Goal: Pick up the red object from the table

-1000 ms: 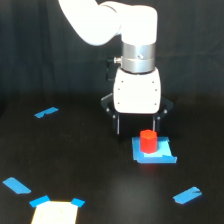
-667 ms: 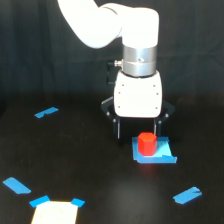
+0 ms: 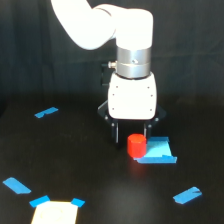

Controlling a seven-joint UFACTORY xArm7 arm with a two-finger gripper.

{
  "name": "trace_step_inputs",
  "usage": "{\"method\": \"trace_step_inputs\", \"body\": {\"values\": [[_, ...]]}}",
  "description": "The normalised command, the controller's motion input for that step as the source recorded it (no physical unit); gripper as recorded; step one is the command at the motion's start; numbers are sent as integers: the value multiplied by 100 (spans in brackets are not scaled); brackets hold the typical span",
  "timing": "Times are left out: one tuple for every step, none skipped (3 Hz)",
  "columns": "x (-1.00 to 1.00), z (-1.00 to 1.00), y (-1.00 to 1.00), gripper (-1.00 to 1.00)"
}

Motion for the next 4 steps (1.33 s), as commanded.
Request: {"method": "trace_step_inputs", "body": {"values": [[-48, -6, -17, -100], [-35, 100, -74, -100], [-60, 100, -83, -76], [34, -9, -100, 100]]}}
